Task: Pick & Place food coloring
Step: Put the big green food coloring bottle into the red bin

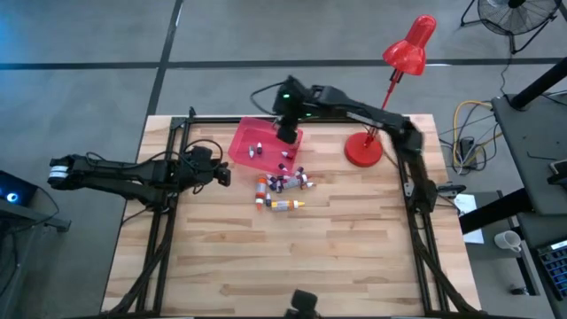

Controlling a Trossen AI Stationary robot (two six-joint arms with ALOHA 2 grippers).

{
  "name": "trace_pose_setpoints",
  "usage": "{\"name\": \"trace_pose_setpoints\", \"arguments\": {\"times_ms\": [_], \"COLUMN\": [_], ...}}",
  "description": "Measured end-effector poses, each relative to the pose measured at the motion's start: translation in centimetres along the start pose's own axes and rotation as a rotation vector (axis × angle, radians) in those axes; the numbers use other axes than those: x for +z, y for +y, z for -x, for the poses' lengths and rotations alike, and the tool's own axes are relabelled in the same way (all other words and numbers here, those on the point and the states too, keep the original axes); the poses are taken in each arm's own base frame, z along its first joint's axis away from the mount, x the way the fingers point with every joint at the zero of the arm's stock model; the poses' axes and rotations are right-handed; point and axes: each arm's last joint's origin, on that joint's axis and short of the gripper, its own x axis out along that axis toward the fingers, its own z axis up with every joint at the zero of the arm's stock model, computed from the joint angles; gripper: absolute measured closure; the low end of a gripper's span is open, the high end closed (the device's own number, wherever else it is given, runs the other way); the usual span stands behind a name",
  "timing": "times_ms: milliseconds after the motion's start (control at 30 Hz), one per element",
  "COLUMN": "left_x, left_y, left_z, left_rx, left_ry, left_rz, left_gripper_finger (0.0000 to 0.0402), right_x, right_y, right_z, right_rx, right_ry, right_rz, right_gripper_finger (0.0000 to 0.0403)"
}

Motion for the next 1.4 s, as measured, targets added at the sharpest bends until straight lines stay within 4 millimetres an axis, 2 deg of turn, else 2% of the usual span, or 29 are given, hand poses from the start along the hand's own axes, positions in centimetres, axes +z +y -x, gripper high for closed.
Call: {"name": "trace_pose_setpoints", "arguments": {"times_ms": [100,167,267,367,500,867,967,1400], "left_x": [0.0,0.1,0.1,0.1,0.1,0.1,0.1,0.1], "left_y": [-0.1,-0.1,-0.1,-0.1,-0.1,-0.1,0.0,0.0], "left_z": [0.0,0.0,0.0,0.0,0.0,0.0,0.0,0.0], "left_rx": [-0.005,-0.007,-0.008,-0.009,-0.007,-0.004,-0.004,-0.001], "left_ry": [-0.004,-0.004,-0.006,-0.005,-0.006,-0.008,-0.008,-0.008], "left_rz": [0.005,0.007,0.025,0.042,0.039,0.025,0.024,0.022], "left_gripper_finger": [0.0271,0.0271,0.0271,0.0271,0.0271,0.0271,0.0271,0.0271], "right_x": [1.3,1.1,-0.7,-1.9,-2.2,-2.5,-2.3,-2.6], "right_y": [0.0,0.0,0.0,-0.3,-0.5,-0.4,-0.5,-0.5], "right_z": [-1.6,-3.1,-4.6,-4.9,-5.5,-7.3,-7.4,-7.7], "right_rx": [-0.059,-0.069,-0.014,0.026,0.066,0.014,-0.030,-0.015], "right_ry": [0.061,0.081,0.156,0.238,0.248,0.252,0.234,0.243], "right_rz": [-0.018,-0.024,-0.091,-0.151,-0.161,-0.086,-0.075,-0.005], "right_gripper_finger": [0.0293,0.0291,0.0291,0.0291,0.0290,0.0289,0.0289,0.0279]}}
